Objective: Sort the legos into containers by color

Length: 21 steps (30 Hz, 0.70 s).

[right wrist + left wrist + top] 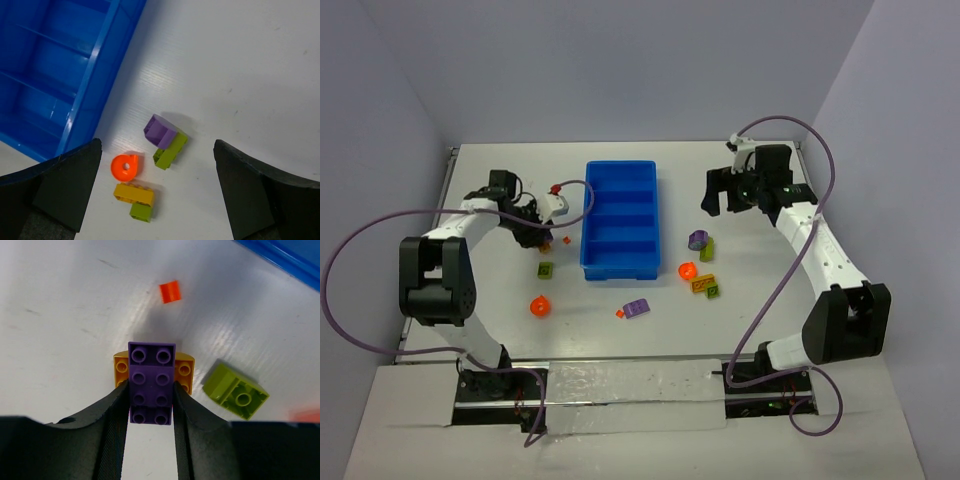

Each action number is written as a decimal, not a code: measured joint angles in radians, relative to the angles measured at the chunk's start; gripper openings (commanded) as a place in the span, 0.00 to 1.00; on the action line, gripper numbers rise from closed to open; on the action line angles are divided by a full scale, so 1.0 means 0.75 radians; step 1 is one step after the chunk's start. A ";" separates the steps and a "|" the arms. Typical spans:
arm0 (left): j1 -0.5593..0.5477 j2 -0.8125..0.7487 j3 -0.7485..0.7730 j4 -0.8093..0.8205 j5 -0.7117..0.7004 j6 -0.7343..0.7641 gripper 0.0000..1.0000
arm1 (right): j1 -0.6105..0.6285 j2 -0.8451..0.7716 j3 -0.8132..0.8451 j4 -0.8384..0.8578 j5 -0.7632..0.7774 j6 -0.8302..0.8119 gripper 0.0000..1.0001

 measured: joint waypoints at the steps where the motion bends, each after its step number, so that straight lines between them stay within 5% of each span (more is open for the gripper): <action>1: 0.005 0.000 0.032 -0.024 0.005 -0.001 0.00 | 0.011 0.000 0.001 0.000 -0.012 0.009 1.00; 9: 0.092 -0.208 0.254 -0.153 0.160 -0.120 0.00 | 0.048 0.026 0.082 0.032 -0.285 0.237 1.00; 14: 0.089 -0.561 0.233 -0.086 0.511 -0.382 0.00 | 0.069 0.096 0.108 0.194 -0.670 0.518 0.97; 18: 0.082 -0.722 0.164 0.082 0.805 -0.664 0.00 | 0.155 0.217 0.111 0.467 -0.949 0.846 0.96; 21: 0.081 -0.784 0.034 0.235 0.885 -0.860 0.00 | 0.255 0.304 0.053 0.908 -1.086 1.264 0.96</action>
